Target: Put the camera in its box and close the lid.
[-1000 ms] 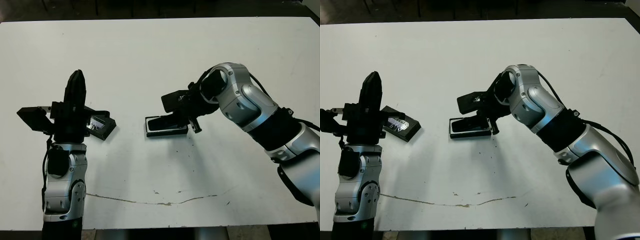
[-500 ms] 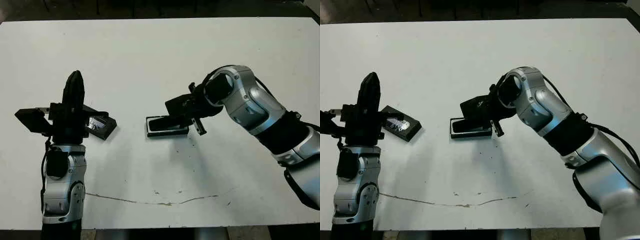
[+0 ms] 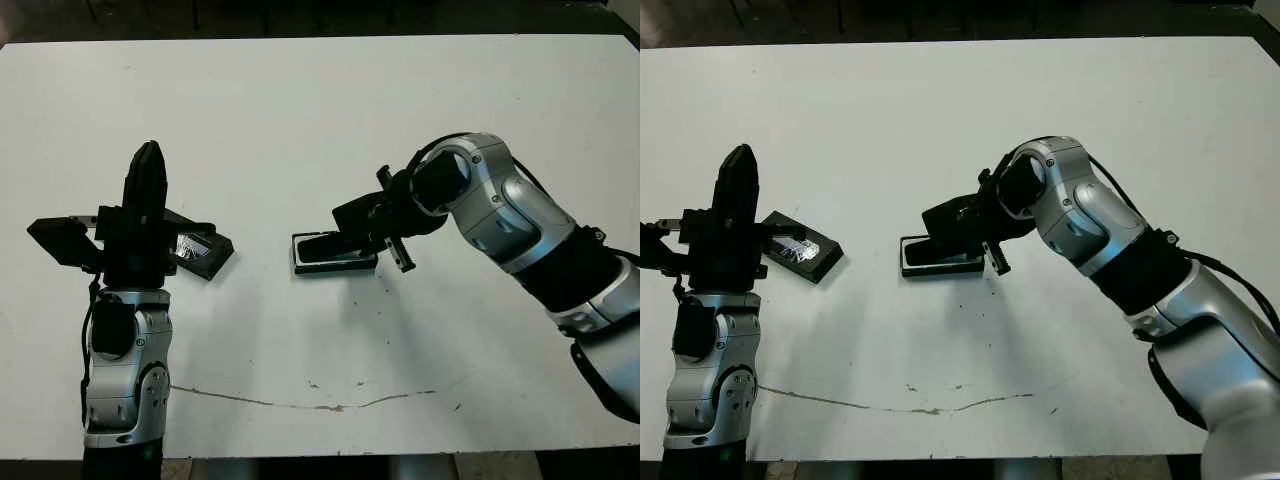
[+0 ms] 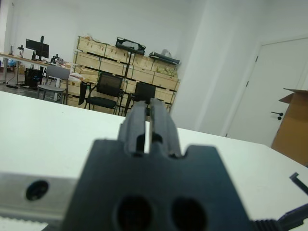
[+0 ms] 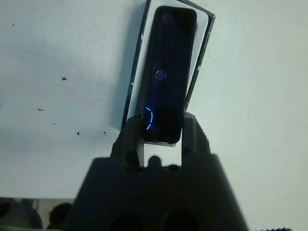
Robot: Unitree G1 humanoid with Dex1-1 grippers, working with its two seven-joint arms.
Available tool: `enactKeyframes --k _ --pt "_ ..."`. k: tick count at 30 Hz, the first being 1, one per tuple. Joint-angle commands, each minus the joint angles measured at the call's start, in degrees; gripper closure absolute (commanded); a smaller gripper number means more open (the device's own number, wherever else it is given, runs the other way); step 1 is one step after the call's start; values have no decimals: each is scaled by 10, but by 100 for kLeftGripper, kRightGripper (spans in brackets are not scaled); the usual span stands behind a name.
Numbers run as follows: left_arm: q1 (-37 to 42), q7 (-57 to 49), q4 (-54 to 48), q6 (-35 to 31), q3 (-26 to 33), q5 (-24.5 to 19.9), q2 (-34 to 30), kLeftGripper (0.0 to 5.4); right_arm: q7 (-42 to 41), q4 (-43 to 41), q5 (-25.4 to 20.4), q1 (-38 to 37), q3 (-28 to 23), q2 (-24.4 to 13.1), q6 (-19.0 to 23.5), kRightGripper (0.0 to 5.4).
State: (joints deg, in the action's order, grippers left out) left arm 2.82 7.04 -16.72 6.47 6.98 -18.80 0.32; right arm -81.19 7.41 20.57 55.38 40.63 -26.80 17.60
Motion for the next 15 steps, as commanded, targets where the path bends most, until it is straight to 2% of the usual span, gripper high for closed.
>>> enactKeyframes --k 1,6,15 --pt "-11 -3 1 -10 2 3 -4 540 -47 15 -29 -26 22 18 5 434" --pt "-11 -1 3 -10 2 0 -4 540 -54 26 -39 -26 20 16 -7 345" --pt "-15 -5 0 -11 0 2 -1 540 -61 33 -51 -23 15 15 -3 226"
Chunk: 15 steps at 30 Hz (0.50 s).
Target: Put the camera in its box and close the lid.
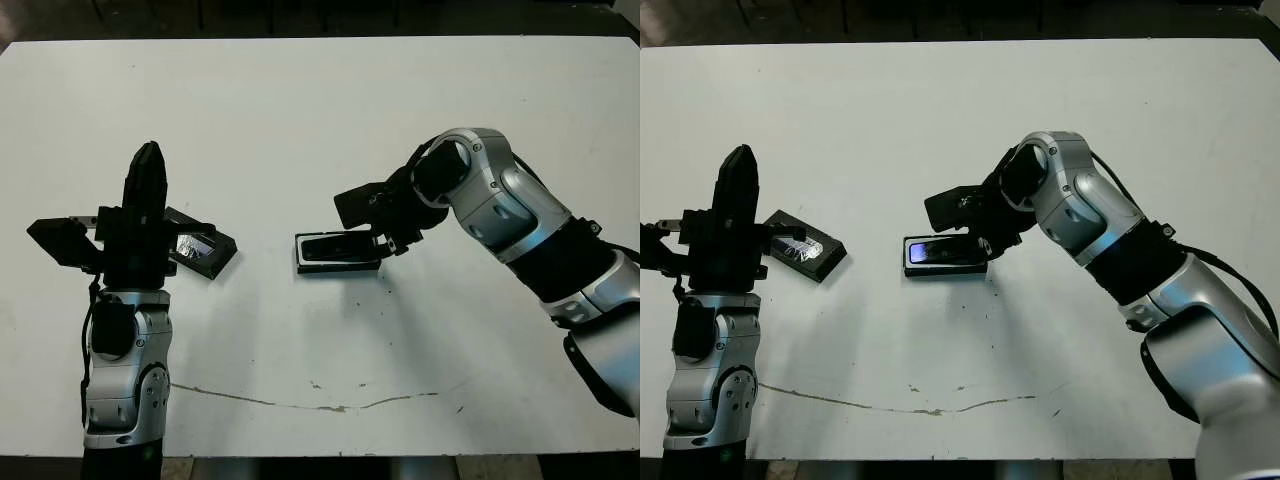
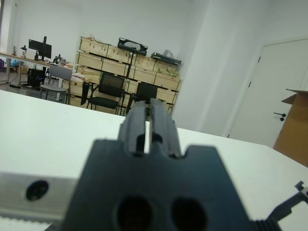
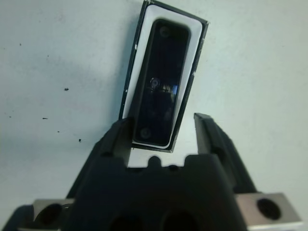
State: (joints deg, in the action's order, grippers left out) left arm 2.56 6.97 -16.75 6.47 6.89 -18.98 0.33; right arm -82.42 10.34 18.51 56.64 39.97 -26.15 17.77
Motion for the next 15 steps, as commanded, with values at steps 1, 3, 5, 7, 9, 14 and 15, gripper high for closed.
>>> enactKeyframes --k 1,3,5,7,9,14,15 --pt "-12 -4 1 -11 1 4 -2 540 -49 3 -32 -35 20 8 -6 215" --pt "-12 -3 4 -8 1 4 -3 540 -49 3 -32 -35 18 6 -8 189" --pt "-11 -3 4 -9 1 5 -3 540 -46 0 -30 -35 16 4 -6 166" --pt "-11 -4 4 -9 1 6 -3 540 -44 -2 -29 -35 15 3 -1 145" --pt "-11 -2 4 -8 1 5 -3 540 -45 -2 -28 -31 14 3 8 122" --pt "-11 -3 6 -8 0 5 -2 540 -51 11 -33 -17 7 2 -11 43" --pt "-11 -3 6 -8 0 5 -2 540 -51 14 -36 -15 4 2 -20 26"
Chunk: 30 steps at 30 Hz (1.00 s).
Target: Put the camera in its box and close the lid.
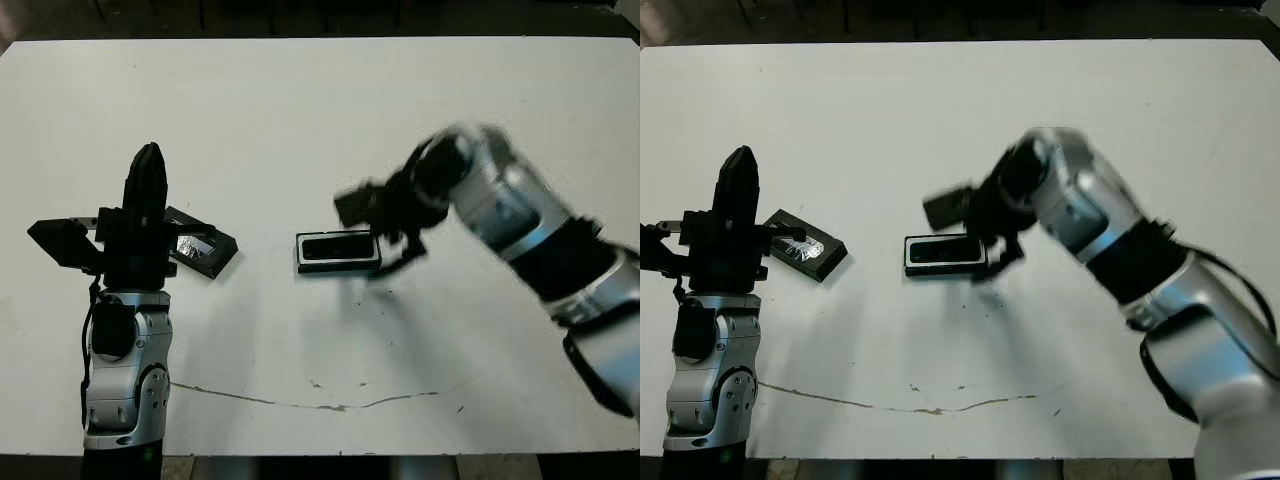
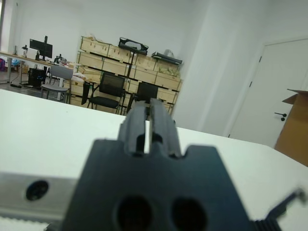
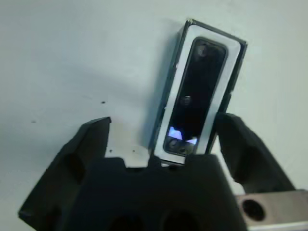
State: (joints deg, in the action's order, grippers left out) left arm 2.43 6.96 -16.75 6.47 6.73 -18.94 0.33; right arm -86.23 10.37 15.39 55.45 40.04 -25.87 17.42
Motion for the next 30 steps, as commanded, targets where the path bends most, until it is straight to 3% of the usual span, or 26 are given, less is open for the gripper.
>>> enactKeyframes --k 1,12,17,25,30 --pt "-10 -3 5 -8 1 4 -2 540 -14 17 -7 0 1 -1 -22 8" --pt "-11 -5 5 -9 2 8 -2 540 6 16 -18 23 -58 -17 8 2" --pt "-10 -3 8 -6 2 6 -2 540 21 2 -26 23 -101 -30 55 2" --pt "-9 -1 9 -7 3 4 -4 540 77 -13 -97 15 -210 -52 88 2" --pt "-9 2 11 -8 4 0 -4 540 203 -58 -179 -65 -334 -21 108 32"
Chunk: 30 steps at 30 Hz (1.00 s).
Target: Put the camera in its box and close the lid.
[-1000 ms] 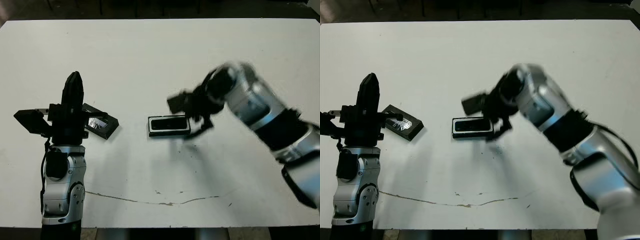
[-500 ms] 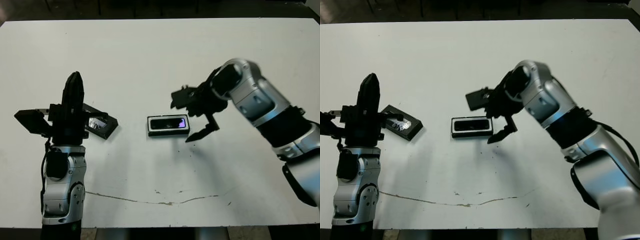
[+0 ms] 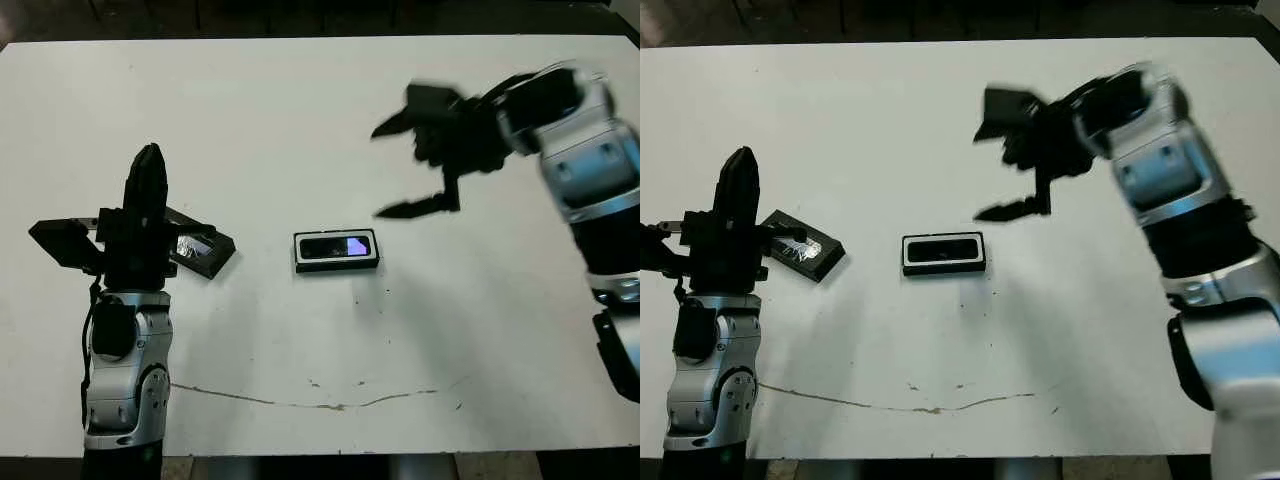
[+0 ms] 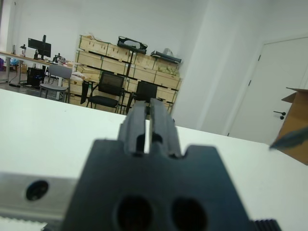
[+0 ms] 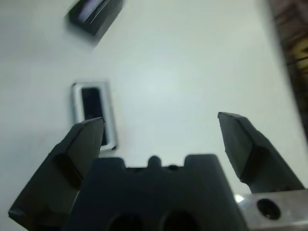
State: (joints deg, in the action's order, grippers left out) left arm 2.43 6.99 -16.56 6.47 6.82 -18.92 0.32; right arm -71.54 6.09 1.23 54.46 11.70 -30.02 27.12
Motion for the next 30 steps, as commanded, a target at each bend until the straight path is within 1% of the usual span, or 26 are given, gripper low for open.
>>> enactKeyframes --k 1,3,5,6,8,9,12,15,17,21,24,27,28,30 --pt "-9 2 10 -7 3 1 -5 540 89 -28 -51 -78 -73 31 11 50" --pt "-9 3 11 -6 3 1 -5 540 159 -64 -64 -130 -104 54 -5 84" --pt "-8 4 11 -8 3 -1 -5 540 214 -101 -68 -181 -115 71 -27 121" --pt "-8 5 11 -9 3 -4 -5 540 237 -119 -63 -209 -114 78 -49 141" --pt "-7 7 12 -10 3 -6 -6 540 279 -150 -48 -257 -105 85 -86 176" --pt "-7 7 11 -11 2 -5 -6 540 301 -161 -32 -281 -96 85 -113 197" --pt "-8 5 8 -15 1 -2 -6 540 348 -171 5 -326 -72 87 -179 250" --pt "-8 5 6 -18 2 -3 -7 540 378 -174 22 -353 -55 92 -205 305" --pt "-7 6 6 -19 3 -5 -8 540 385 -171 29 -362 -42 92 -215 342" --pt "-7 9 6 -19 3 -6 -8 540 389 -168 45 -366 -19 88 -214 413" --pt "-8 8 4 -21 2 -7 -7 540 391 -170 68 -365 0 83 -204 469" --pt "-11 8 4 -18 2 -5 -6 540 387 -166 79 -360 15 82 -194 526" --pt "-11 9 5 -17 2 -5 -6 540 385 -165 81 -359 19 82 -190 539" --pt "-12 6 3 -17 1 0 -6 540 381 -158 82 -356 26 83 -187 539"
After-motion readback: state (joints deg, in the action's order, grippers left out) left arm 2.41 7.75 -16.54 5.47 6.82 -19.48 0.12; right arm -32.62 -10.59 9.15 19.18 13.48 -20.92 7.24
